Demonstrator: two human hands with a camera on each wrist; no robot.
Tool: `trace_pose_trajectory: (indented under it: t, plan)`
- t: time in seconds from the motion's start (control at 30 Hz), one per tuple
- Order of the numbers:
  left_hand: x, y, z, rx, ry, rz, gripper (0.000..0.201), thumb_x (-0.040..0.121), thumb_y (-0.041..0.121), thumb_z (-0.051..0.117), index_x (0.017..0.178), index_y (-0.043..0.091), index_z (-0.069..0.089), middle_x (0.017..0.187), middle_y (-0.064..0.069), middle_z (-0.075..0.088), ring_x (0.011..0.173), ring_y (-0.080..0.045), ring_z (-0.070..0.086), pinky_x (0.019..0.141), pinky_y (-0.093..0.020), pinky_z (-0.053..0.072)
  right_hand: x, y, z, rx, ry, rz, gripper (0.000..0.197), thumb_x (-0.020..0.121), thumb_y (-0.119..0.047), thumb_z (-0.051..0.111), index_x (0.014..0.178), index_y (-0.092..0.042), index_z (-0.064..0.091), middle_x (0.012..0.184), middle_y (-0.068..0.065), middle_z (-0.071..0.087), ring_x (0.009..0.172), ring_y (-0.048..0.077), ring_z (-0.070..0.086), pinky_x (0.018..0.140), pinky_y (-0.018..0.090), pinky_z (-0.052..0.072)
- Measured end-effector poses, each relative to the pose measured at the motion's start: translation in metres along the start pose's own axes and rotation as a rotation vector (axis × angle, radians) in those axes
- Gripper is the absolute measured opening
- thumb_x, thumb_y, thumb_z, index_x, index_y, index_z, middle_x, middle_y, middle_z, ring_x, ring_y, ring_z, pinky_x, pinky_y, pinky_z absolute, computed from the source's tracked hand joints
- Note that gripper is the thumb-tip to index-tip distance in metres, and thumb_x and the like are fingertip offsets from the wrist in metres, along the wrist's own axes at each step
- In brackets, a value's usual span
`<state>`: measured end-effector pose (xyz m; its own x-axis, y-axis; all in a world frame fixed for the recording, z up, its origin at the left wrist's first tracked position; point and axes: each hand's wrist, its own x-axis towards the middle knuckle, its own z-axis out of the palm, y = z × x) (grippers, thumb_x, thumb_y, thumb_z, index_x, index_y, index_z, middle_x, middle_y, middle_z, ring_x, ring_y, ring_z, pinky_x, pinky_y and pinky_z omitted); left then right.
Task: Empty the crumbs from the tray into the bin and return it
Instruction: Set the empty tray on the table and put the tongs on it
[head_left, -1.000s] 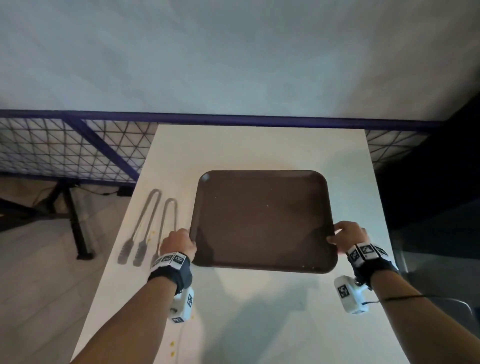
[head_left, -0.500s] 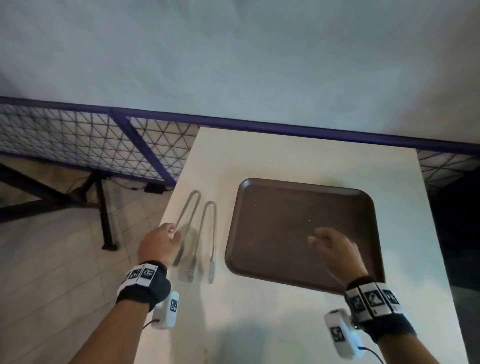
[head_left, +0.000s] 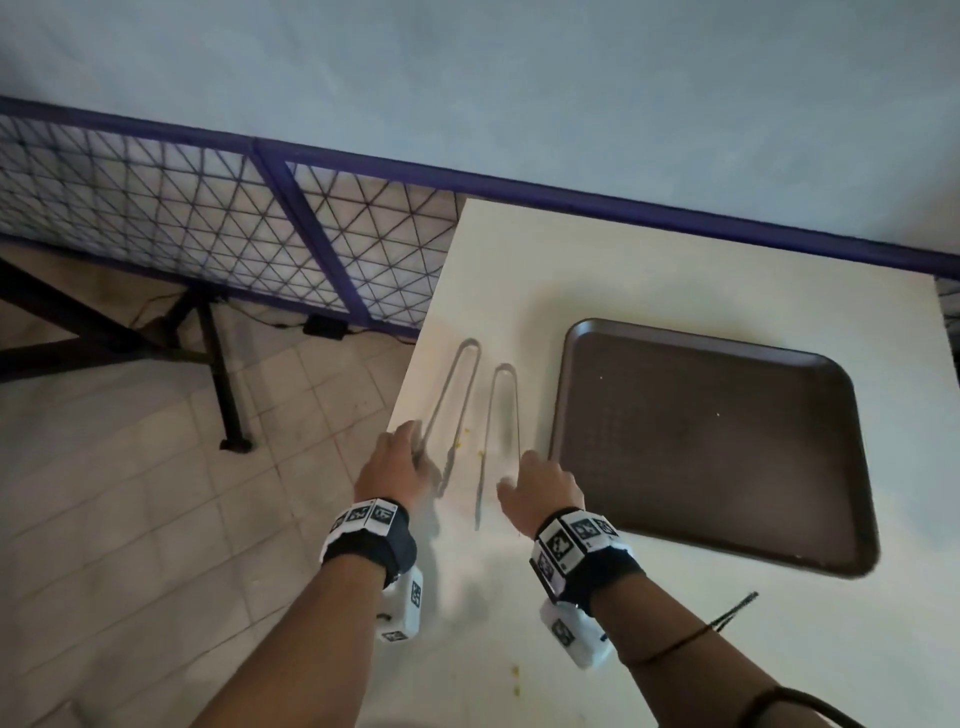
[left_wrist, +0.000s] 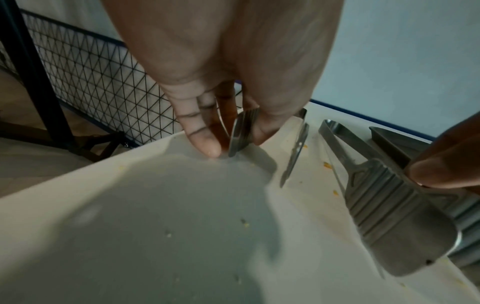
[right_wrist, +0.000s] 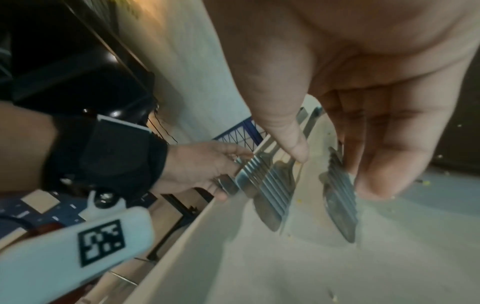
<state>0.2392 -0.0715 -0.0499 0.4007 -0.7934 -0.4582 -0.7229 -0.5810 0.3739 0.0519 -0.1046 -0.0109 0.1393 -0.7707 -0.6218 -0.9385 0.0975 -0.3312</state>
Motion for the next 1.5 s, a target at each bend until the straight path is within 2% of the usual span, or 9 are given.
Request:
trace_pose_trajectory:
  t: [0.1,0.23,0.37,0.5,0.67,0.83,1.0,1.17,1.5]
  plan:
    - [-0.002,-0.001,0.004,-0.017,0.032,0.027,0.047,0.093,0.022,0.050,0.140,0.028,0.044,0.128,-0.009,0.052,0.108,-0.034,0.059,0.086,-0.039,0.046,0.008,-0.007,0.004,-0.009,0.013,0.048,0.022,0.089,-0.020,0.049,0.108,-0.011,0.053,0.107,0.009,0.066,0.099,0.031,0.064,0.076,0.037,0.053]
    - [0.000,0.001,0.006,-0.015,0.032,0.072,0.044,0.093,0.017,0.048,0.137,0.024,0.049,0.128,-0.011,0.053,0.107,-0.035,0.059,0.088,-0.040,0.047,0.013,-0.011,0.003,0.003,-0.003,0.087,0.024,0.088,-0.008,0.050,0.112,-0.008,0.052,0.111,0.011,0.065,0.104,0.033,0.062,0.074,0.036,0.048]
    - [0.001,0.002,0.003,-0.014,0.028,0.081,0.042,0.094,0.018,0.047,0.136,0.021,0.050,0.129,-0.011,0.054,0.108,-0.036,0.058,0.091,-0.041,0.047,0.013,-0.010,0.000,0.046,-0.026,0.090,0.028,0.088,-0.004,0.052,0.116,-0.007,0.050,0.114,0.012,0.063,0.106,0.031,0.061,0.070,0.032,0.044]
    - [-0.007,0.012,-0.002,-0.014,0.047,0.124,0.043,0.094,0.011,0.046,0.136,0.020,0.050,0.122,-0.011,0.055,0.107,-0.033,0.058,0.089,-0.043,0.046,0.006,0.003,-0.012,0.105,-0.024,0.072,0.031,0.084,-0.004,0.049,0.115,-0.007,0.051,0.111,0.011,0.062,0.104,0.031,0.060,0.075,0.035,0.050]
    - [-0.033,0.050,0.005,-0.102,0.112,0.230,0.039,0.092,0.008,0.055,0.130,0.019,0.054,0.111,-0.009,0.057,0.095,-0.033,0.062,0.080,-0.044,0.051,-0.006,0.050,-0.050,0.159,0.118,0.038,0.018,0.089,-0.014,0.044,0.105,-0.011,0.051,0.097,0.007,0.061,0.090,0.030,0.060,0.074,0.037,0.051]
    - [-0.057,0.111,0.037,-0.132,0.091,0.309,0.039,0.091,0.012,0.058,0.130,0.021,0.054,0.112,-0.005,0.058,0.097,-0.029,0.062,0.082,-0.040,0.049,-0.013,0.117,-0.096,0.155,0.227,0.092,0.022,0.088,-0.014,0.044,0.108,-0.015,0.052,0.106,0.011,0.064,0.098,0.036,0.060,0.079,0.040,0.050]
    - [-0.070,0.170,0.077,-0.086,0.029,0.313,0.045,0.091,0.013,0.056,0.134,0.022,0.051,0.122,-0.005,0.055,0.106,-0.031,0.061,0.091,-0.040,0.047,-0.014,0.183,-0.123,0.095,0.218,0.208,0.026,0.089,-0.013,0.044,0.113,-0.013,0.053,0.114,0.015,0.062,0.106,0.038,0.058,0.078,0.037,0.046]
    - [-0.070,0.213,0.112,-0.002,0.013,0.266,0.042,0.092,0.015,0.054,0.133,0.020,0.050,0.124,-0.007,0.053,0.108,-0.032,0.060,0.090,-0.042,0.045,-0.004,0.231,-0.132,0.055,0.181,0.276,0.028,0.088,-0.013,0.048,0.115,-0.011,0.053,0.116,0.015,0.062,0.109,0.037,0.059,0.078,0.037,0.046]
    - [-0.064,0.244,0.142,0.067,0.023,0.184,0.043,0.093,0.014,0.054,0.135,0.018,0.049,0.128,-0.008,0.052,0.111,-0.033,0.059,0.093,-0.044,0.045,0.024,0.265,-0.132,0.050,0.141,0.255,0.030,0.086,-0.016,0.055,0.116,-0.011,0.054,0.117,0.014,0.064,0.110,0.036,0.060,0.083,0.039,0.050]
